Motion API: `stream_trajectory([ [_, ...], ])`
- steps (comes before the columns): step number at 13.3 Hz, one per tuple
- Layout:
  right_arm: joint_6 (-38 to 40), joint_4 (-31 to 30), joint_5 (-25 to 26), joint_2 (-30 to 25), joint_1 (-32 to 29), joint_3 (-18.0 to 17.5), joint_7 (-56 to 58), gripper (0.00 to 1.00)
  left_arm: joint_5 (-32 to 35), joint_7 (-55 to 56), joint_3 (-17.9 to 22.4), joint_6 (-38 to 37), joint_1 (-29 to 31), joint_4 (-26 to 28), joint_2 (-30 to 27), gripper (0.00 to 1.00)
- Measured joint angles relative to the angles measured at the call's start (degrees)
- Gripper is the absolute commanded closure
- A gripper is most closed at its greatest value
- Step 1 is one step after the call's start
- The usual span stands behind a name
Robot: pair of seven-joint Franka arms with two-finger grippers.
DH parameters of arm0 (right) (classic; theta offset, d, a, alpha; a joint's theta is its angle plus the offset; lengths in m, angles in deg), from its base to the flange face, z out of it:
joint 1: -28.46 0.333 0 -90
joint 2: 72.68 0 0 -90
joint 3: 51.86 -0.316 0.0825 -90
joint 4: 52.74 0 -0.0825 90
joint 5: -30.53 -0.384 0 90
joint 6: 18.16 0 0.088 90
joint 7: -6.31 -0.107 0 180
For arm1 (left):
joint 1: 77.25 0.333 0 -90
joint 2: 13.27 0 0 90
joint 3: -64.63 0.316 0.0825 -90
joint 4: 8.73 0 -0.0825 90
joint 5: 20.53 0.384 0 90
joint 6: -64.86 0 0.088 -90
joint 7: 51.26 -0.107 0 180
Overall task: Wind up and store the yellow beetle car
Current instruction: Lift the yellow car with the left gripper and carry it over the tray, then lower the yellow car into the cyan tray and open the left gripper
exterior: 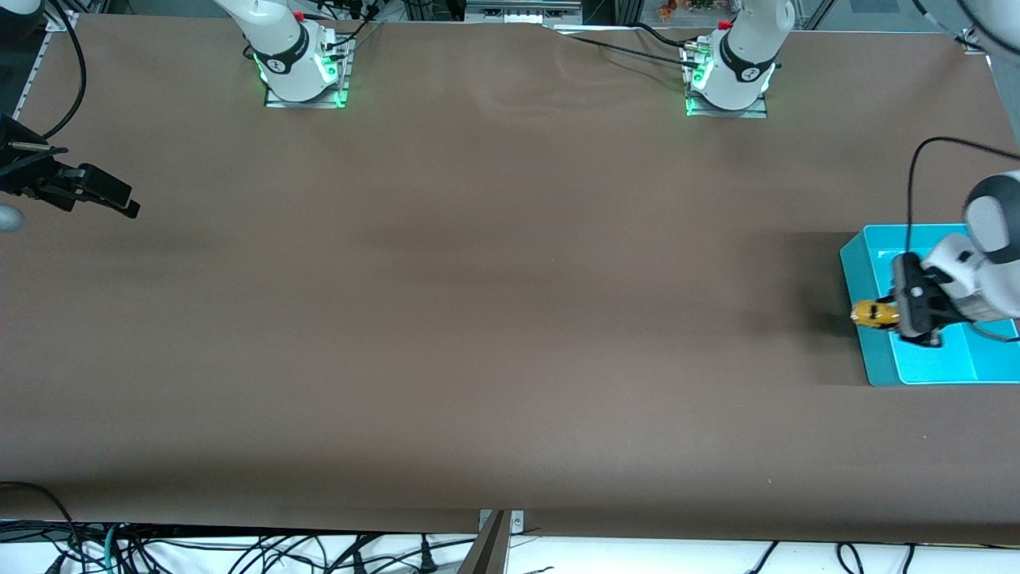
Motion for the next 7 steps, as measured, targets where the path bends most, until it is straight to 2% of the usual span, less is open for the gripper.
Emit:
stream_trajectory([
  [3,0.2,0.0,0.0,0.1,0.2,0.0,0.0,0.0,0.0,-4.7,3.4,-1.0,2.6,0.3,0.0,0.6],
  [7,0.3,0.0,0.0,0.1,0.3,0.0,0.0,0.0,0.0,-8.6,3.7,0.8,7.8,0.4,3.7,0.59],
])
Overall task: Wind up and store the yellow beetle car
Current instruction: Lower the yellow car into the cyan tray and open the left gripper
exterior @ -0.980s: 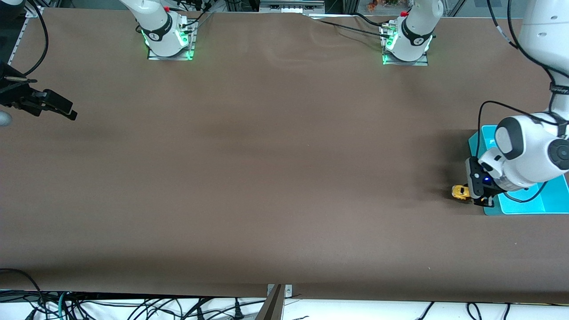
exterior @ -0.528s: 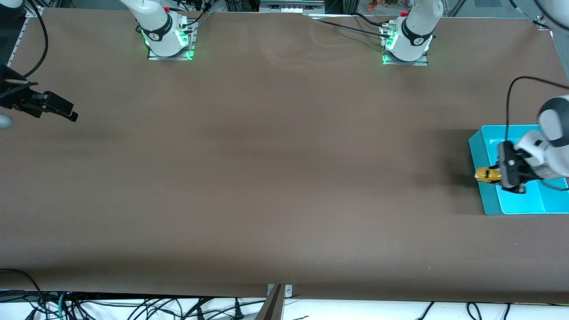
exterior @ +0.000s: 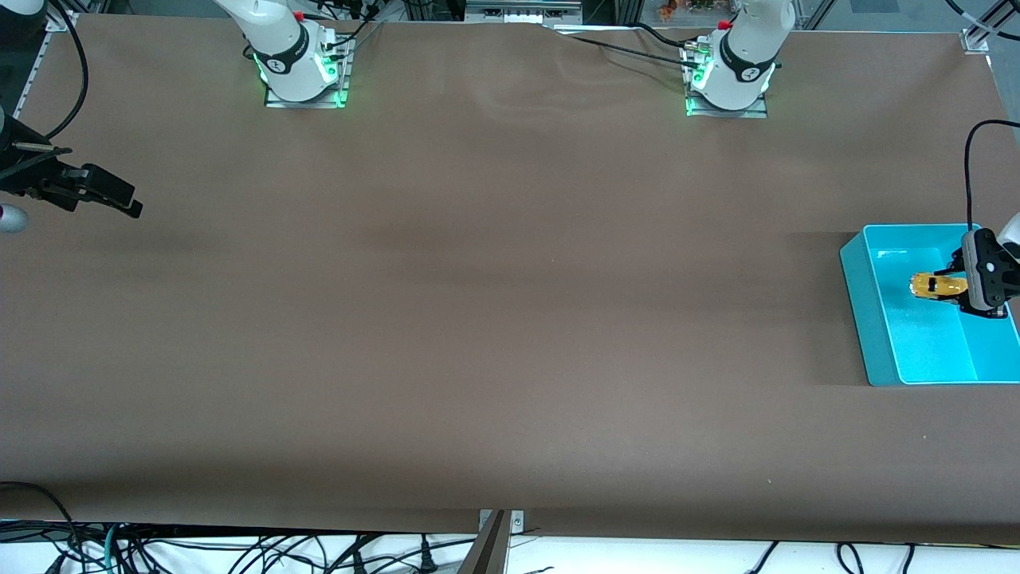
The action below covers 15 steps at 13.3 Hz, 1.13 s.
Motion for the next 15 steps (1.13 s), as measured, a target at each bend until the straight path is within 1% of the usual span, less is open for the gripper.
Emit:
stream_trajectory([
  [1,0.0,0.0,0.0,0.0,0.0,0.0,0.0,0.0,0.0,0.0,0.0,0.4,0.4,0.0,1.3,0.57],
  [5,0.1,0.0,0.0,0.0,0.0,0.0,0.0,0.0,0.0,0.0,0.0,5.1,1.1,0.0,6.4,0.57],
  [11,0.2,0.0,0.0,0.0,0.0,0.0,0.0,0.0,0.0,0.0,0.0,8.0,1.2,0.0,10.3,0.57],
  [13,0.2,0.0,0.0,0.0,0.0,0.0,0.0,0.0,0.0,0.1,0.0,8.8,1.2,0.0,10.8,0.56],
  [14,0.2,0.0,0.0,0.0,0.0,0.0,0.0,0.0,0.0,0.1,0.0,8.8,1.2,0.0,10.8,0.43],
  [15,0.2,0.0,0.0,0.0,0.0,0.0,0.0,0.0,0.0,0.1,0.0,8.8,1.2,0.0,10.8,0.31],
])
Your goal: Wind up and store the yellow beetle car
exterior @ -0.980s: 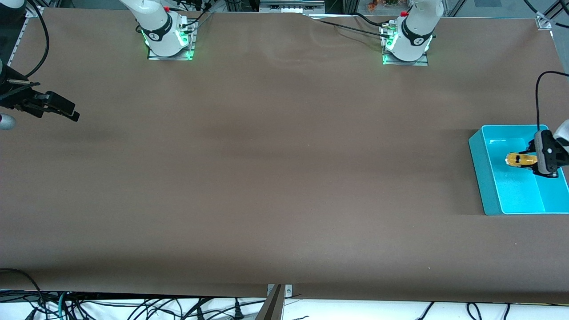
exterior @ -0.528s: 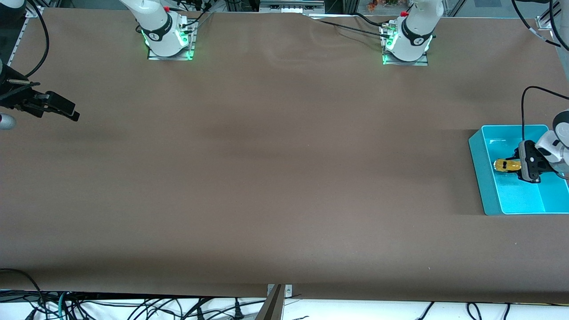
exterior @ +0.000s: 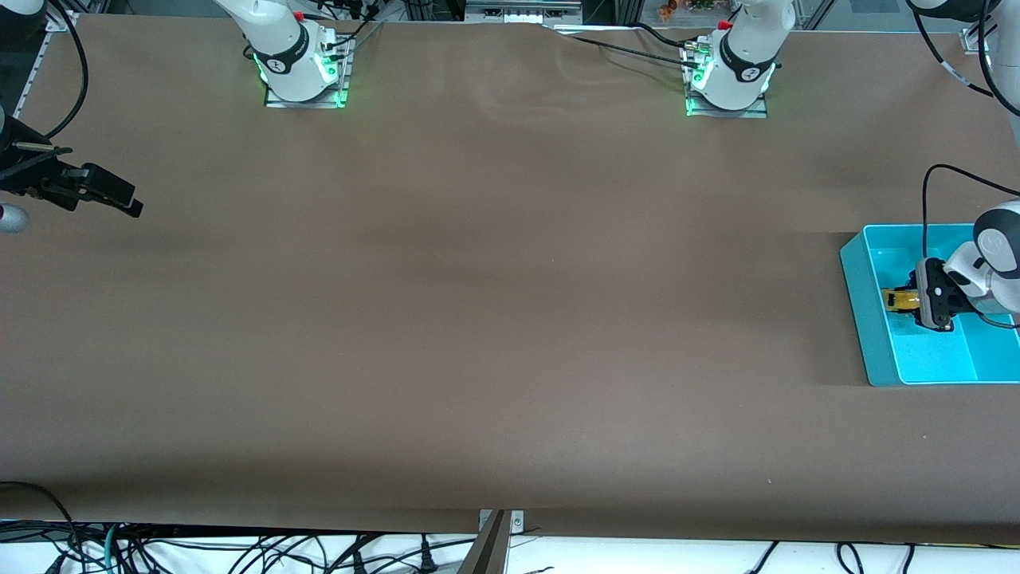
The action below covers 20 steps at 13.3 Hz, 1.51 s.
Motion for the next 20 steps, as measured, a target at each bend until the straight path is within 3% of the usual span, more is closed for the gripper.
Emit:
stream_trajectory([
  [2,0.0,0.0,0.0,0.0,0.0,0.0,0.0,0.0,0.0,0.0,0.0,0.0,0.0,-0.1,0.0,0.03],
  [3,0.0,0.0,0.0,0.0,0.0,0.0,0.0,0.0,-0.2,0.1,-0.1,-0.3,0.0,-0.4,-0.1,0.0],
  [6,0.0,0.0,0.0,0.0,0.0,0.0,0.0,0.0,-0.9,2.9,-0.7,-6.7,-0.3,-2.5,-3.0,0.0],
  [10,0.1,0.0,0.0,0.1,0.0,0.0,0.0,0.0,-0.9,15.1,-1.2,-16.8,-3.6,-3.4,-10.3,0.0],
  [14,0.1,0.0,0.0,0.1,0.0,0.0,0.0,0.0,-1.4,37.6,-2.1,-23.7,-6.6,-3.5,-16.6,0.0],
  [20,0.1,0.0,0.0,0.1,0.0,0.1,0.0,0.0,-2.4,77.6,-9.8,-31.1,-11.8,-3.6,-27.1,0.0],
])
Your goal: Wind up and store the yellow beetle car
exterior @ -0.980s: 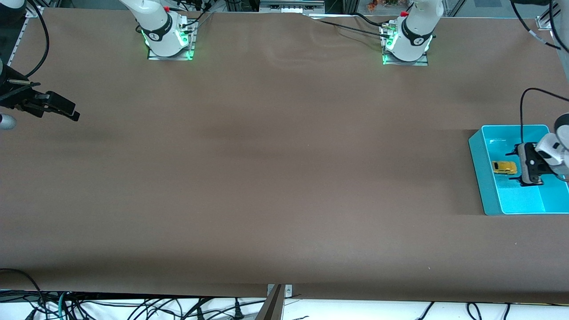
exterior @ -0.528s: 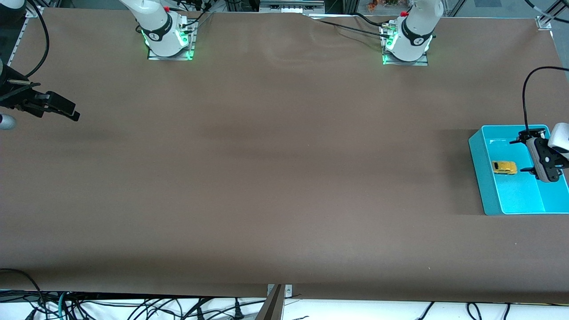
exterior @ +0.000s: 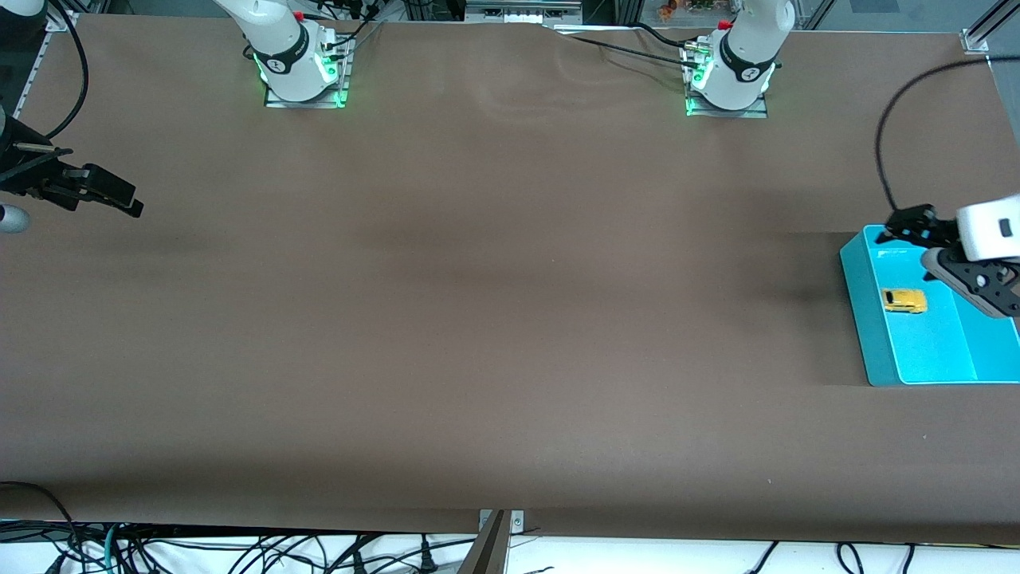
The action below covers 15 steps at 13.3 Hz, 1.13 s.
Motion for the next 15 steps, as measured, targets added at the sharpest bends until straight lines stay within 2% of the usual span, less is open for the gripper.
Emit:
stream_trajectory([
  [3,0.0,0.0,0.0,0.0,0.0,0.0,0.0,0.0,0.0,22.3,-0.5,-4.4,-5.2,0.0,-5.1,0.0],
  [5,0.0,0.0,0.0,0.0,0.0,0.0,0.0,0.0,0.0,31.6,0.3,-5.9,-8.8,0.0,-7.8,0.0],
  [10,0.0,0.0,0.0,0.0,0.0,0.0,0.0,0.0,0.0,34.6,4.9,-5.1,-11.8,-2.5,-9.6,0.0],
  [15,0.0,0.0,0.0,0.1,0.0,0.0,0.0,0.0,-0.9,34.7,5.6,-7.2,-12.1,-2.8,-11.5,0.0],
])
